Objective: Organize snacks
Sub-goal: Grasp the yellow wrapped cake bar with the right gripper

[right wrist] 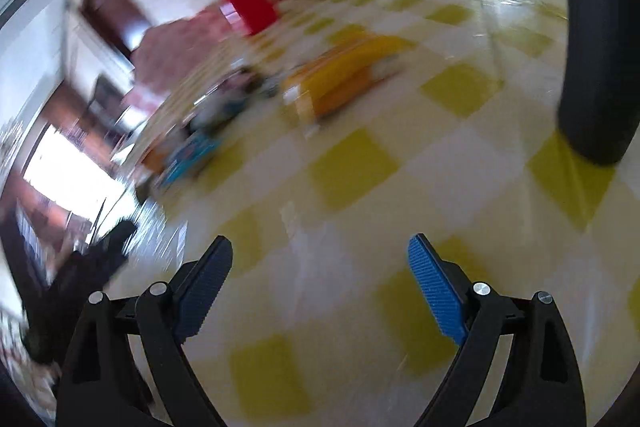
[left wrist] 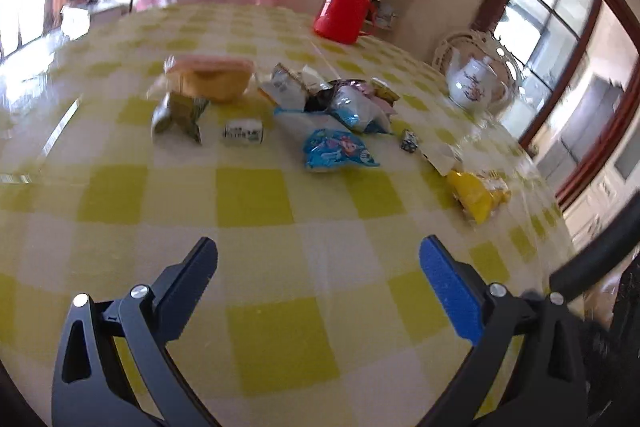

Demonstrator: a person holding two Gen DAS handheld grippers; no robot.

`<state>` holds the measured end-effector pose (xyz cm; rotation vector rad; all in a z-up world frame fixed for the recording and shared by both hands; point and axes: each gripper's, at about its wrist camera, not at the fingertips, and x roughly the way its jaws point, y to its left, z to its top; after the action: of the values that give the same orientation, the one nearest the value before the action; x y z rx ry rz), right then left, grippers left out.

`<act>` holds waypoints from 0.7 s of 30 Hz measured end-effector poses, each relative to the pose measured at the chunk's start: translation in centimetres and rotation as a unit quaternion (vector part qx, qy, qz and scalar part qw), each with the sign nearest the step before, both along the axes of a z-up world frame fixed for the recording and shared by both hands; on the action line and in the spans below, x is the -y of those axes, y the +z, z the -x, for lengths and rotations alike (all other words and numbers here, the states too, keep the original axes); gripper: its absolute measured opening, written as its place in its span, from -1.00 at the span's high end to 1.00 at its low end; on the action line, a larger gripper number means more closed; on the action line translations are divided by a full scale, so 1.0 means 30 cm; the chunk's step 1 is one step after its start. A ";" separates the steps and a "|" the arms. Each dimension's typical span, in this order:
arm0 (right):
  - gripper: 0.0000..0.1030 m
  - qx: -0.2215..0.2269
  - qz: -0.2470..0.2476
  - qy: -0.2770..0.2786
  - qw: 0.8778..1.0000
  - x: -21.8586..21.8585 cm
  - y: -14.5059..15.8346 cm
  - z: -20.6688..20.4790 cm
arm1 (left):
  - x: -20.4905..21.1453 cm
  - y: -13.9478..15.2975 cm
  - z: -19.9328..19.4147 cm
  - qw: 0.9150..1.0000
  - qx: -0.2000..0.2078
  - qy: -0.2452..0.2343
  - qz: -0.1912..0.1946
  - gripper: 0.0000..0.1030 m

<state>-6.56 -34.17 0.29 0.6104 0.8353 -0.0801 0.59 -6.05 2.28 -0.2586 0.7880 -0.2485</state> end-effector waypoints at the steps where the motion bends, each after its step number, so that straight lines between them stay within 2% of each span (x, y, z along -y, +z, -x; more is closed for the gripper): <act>1: -0.69 0.001 -0.015 -0.019 1.000 0.030 -0.002 -0.028 | -0.006 -0.026 -0.017 1.000 -0.010 0.010 0.017 -0.96; 3: -0.69 -0.003 -0.040 -0.057 0.998 0.089 -0.007 -0.093 | -0.048 -0.043 -0.026 0.998 -0.028 0.026 0.048 -0.96; 7: -0.69 -0.014 -0.090 -0.111 0.990 0.139 -0.013 -0.213 | -0.106 -0.056 -0.016 0.995 -0.027 0.054 0.085 -0.96; 12: -0.69 -0.038 -0.071 -0.183 0.980 0.145 -0.001 -0.353 | -0.086 -0.034 0.003 0.997 -0.003 0.036 0.069 -0.96; 16: -0.70 -0.081 0.005 -0.213 0.974 0.106 0.008 -0.473 | -0.090 -0.032 0.002 0.997 0.000 0.029 0.077 -0.96; 18: -0.70 -0.100 0.053 -0.204 0.972 0.077 0.006 -0.518 | -0.095 -0.032 0.001 0.996 0.000 0.026 0.083 -0.96; 21: -0.69 -0.120 0.131 -0.150 0.973 0.027 -0.009 -0.542 | -0.094 -0.033 0.002 0.996 0.000 0.018 0.085 -0.96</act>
<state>9.69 -34.97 0.02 0.4784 0.9422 -0.5396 0.53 -3.24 1.28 -0.4328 0.7627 -0.2827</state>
